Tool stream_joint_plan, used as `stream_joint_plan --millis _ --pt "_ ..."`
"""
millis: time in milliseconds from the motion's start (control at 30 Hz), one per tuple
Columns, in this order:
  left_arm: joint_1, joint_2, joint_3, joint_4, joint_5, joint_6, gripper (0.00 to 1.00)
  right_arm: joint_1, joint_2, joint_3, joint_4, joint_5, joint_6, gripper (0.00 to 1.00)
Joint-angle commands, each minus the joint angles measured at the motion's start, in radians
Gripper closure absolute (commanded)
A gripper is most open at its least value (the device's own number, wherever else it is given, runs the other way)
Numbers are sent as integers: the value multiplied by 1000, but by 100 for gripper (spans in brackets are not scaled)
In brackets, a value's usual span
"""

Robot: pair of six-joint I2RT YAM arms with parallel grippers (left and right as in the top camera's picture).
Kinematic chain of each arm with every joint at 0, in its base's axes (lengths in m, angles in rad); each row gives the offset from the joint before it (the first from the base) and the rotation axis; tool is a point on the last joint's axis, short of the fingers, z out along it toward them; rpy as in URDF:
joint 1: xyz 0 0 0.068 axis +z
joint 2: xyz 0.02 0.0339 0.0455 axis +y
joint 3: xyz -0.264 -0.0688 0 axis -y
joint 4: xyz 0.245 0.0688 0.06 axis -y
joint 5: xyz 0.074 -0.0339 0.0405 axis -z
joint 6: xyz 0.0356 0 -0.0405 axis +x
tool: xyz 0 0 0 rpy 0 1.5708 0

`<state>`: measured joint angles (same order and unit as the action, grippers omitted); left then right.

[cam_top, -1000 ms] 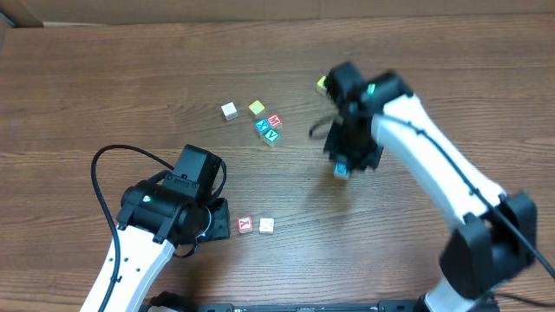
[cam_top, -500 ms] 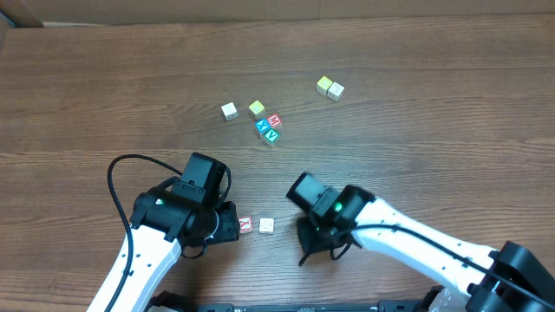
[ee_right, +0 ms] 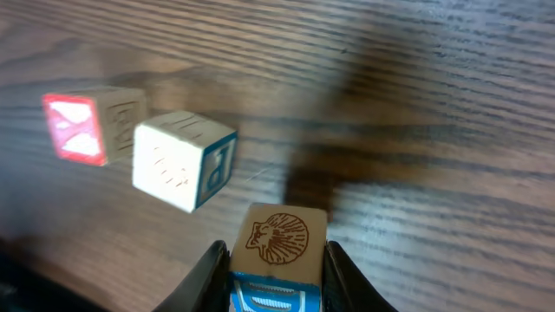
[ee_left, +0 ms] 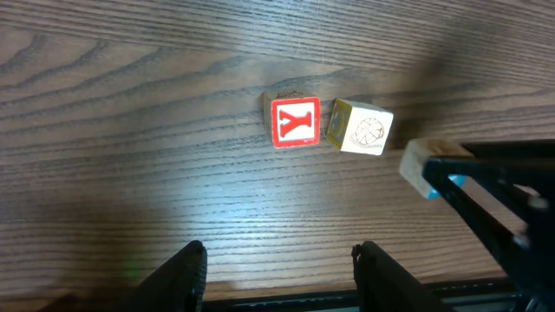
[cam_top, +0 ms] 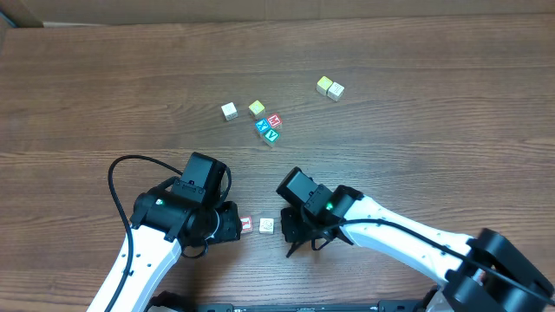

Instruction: Flip 3 blocks

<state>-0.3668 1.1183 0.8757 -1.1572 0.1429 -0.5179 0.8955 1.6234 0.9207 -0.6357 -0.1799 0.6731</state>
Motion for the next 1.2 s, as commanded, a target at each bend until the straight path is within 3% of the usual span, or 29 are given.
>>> stream_joint_plan --millis 0,267,667,700,967,1067,1167 --pt "-7 -7 -8 2 12 -6 51 -5 37 -3 24 -5 16 87" --pt "-7 -7 -8 2 12 -6 50 -5 49 -3 90 0 39 85" --pt "-7 -7 -8 1 12 -6 50 -7 49 -3 135 23 69 56" --pt "-7 -7 -8 -1 12 -6 50 -7 49 -3 138 32 89 48" --pt "-7 -7 -9 -10 11 -5 50 -18 37 15 118 112 97 46" --pt "-6 -7 -9 -11 10 -3 33 -50 -2 74 43 170 79 46" --pt "-7 -7 -9 -13 11 -3 32 -92 -55 148 -54 195 54 46"
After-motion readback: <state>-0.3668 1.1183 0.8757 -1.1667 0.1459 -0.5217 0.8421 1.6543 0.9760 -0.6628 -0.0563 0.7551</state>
